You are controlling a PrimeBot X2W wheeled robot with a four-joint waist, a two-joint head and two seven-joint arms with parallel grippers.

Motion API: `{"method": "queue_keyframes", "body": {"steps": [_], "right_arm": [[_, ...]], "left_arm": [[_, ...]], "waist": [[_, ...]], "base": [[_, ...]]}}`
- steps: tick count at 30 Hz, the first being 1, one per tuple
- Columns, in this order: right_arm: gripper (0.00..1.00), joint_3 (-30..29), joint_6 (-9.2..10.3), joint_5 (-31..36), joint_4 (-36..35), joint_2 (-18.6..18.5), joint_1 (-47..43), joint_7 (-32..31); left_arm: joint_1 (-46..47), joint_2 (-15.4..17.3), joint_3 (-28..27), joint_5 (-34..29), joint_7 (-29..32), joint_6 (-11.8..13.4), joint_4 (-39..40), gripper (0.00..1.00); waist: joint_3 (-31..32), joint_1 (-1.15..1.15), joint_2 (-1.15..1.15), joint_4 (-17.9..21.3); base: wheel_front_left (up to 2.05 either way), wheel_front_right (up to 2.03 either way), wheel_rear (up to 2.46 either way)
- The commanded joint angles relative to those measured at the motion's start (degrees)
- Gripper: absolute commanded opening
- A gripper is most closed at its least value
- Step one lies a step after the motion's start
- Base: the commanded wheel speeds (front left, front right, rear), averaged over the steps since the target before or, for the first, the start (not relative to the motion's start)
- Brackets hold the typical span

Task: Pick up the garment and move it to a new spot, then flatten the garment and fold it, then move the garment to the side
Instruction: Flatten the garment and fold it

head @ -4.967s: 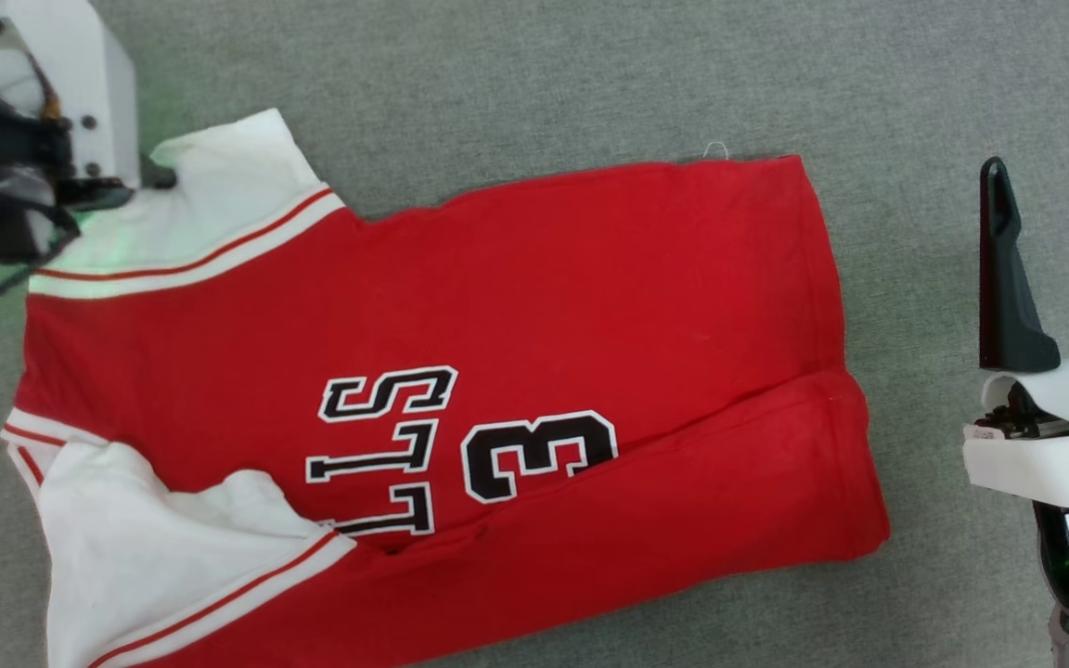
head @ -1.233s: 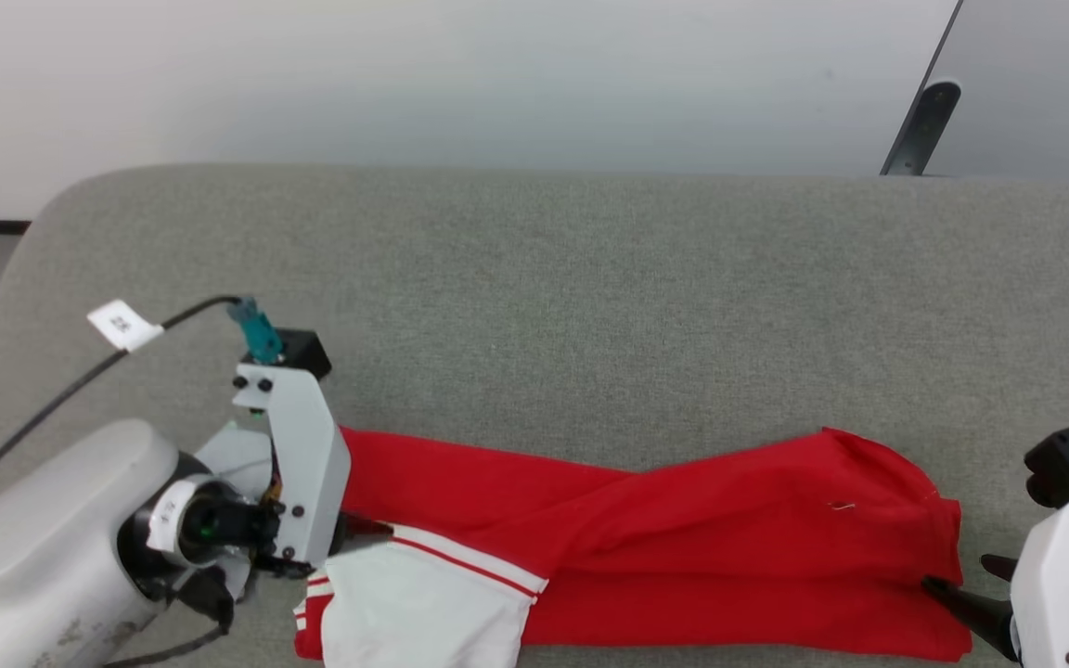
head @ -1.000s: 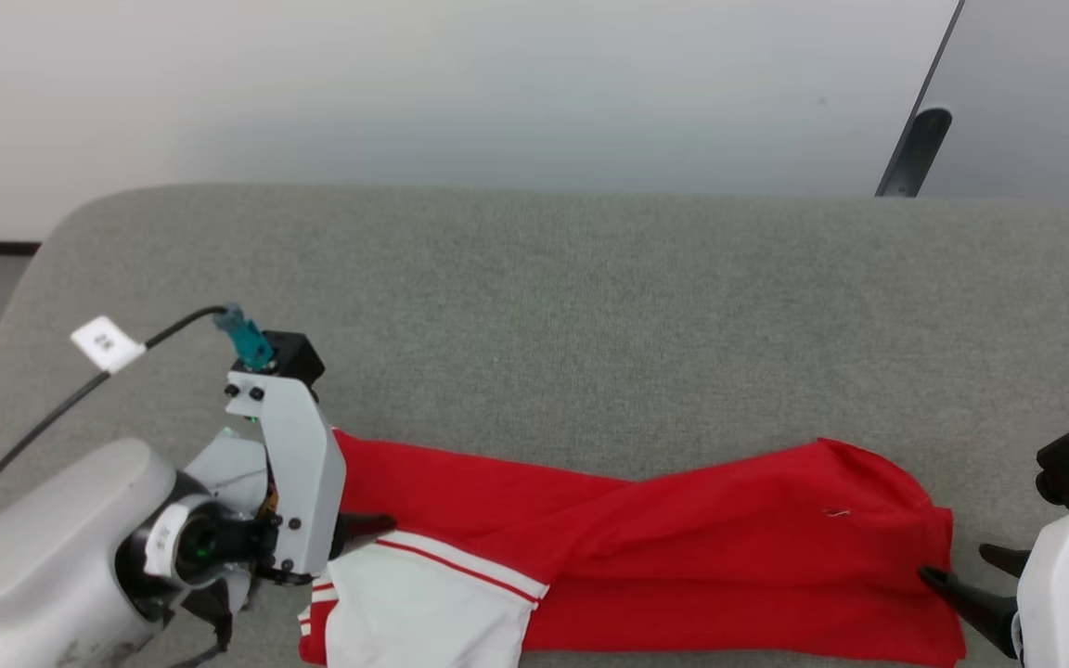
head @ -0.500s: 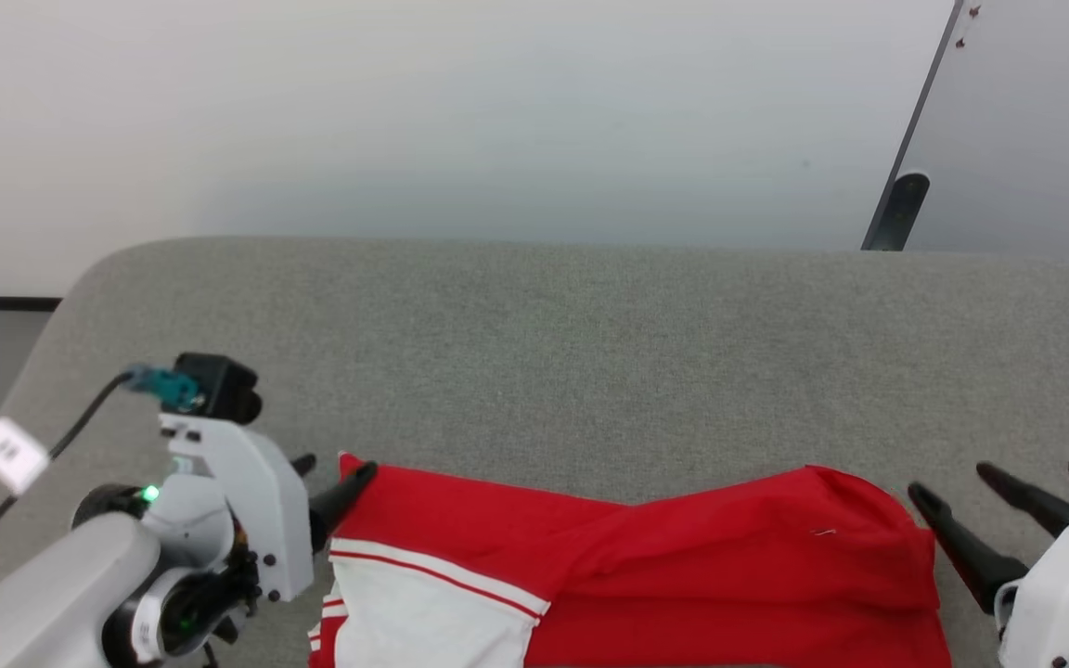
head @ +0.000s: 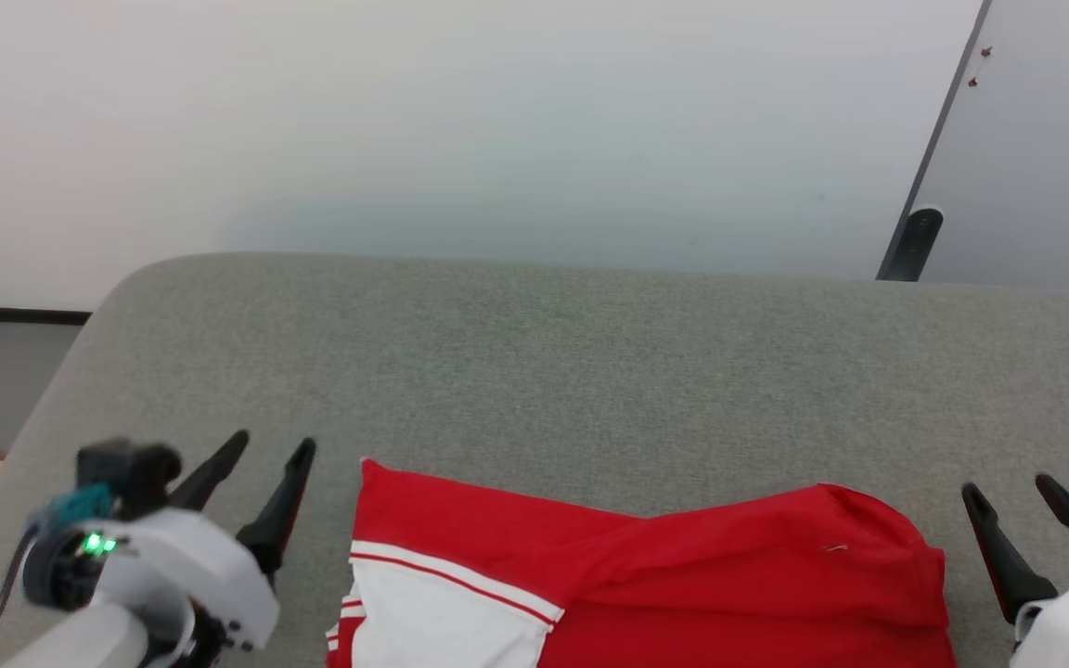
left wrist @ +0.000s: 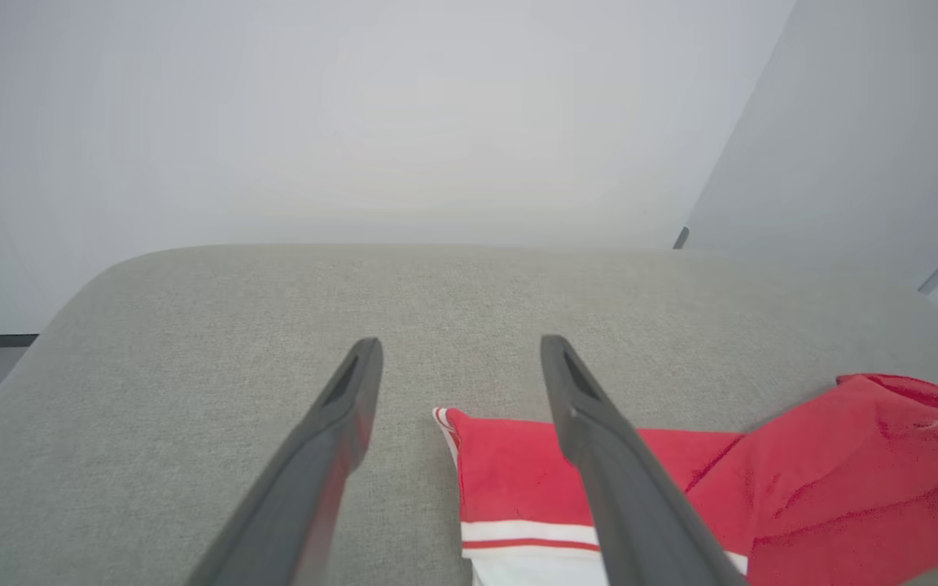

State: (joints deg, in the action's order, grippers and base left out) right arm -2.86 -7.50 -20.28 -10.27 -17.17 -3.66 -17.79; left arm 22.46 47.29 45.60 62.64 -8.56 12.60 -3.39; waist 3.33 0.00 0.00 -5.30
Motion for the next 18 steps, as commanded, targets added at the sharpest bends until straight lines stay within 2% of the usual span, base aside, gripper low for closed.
{"method": "queue_keyframes", "body": {"steps": [1, 6, 8, 11, 14, 18], "right_arm": [[1.0, -0.8, 0.02, -0.5, 0.9, 0.2, -0.7, -0.1], [1.0, -3.0, 0.02, -2.4, 4.0, 0.1, -1.9, -4.2], [1.0, -3.8, 0.02, -3.8, 5.2, 0.2, -1.8, -7.2], [1.0, -3.8, 0.03, -5.3, 6.5, -0.8, -1.2, -12.1], [1.0, -3.0, 0.01, -6.6, 7.9, -2.0, -0.4, -17.9], [1.0, -3.2, 0.01, -8.1, 9.9, -3.7, 0.7, -25.4]], "left_arm": [[-2.0, 0.4, -0.7, -0.9, -2.6, -0.1, -0.5, 1.0], [-7.8, -0.4, -5.1, -1.2, -6.3, 1.1, -1.9, 1.0], [-10.6, -1.5, -7.5, -1.9, -6.6, 0.8, -2.1, 1.0], [-15.1, -4.0, -14.2, -3.9, -6.6, 1.0, -2.0, 1.0], [-19.3, -7.3, -19.6, -6.2, -6.5, -0.3, -2.0, 1.0], [-23.0, -10.5, -23.9, -10.5, -6.6, -2.6, -2.1, 1.0]], "waist": [[0.3, 0.0, 0.0, -0.4], [0.6, 0.0, 0.0, -1.6], [0.7, 0.0, 0.0, -2.1], [0.6, 0.0, 0.0, -3.1], [0.5, 0.0, 0.0, -4.2], [0.0, 0.0, 0.0, -6.1]], "base": [[0.0, 0.0, 0.0], [0.0, 0.0, 0.0], [0.0, 0.0, 0.0], [0.0, 0.0, 0.0], [0.0, 0.0, 0.0], [0.0, 0.0, 0.0]]}}
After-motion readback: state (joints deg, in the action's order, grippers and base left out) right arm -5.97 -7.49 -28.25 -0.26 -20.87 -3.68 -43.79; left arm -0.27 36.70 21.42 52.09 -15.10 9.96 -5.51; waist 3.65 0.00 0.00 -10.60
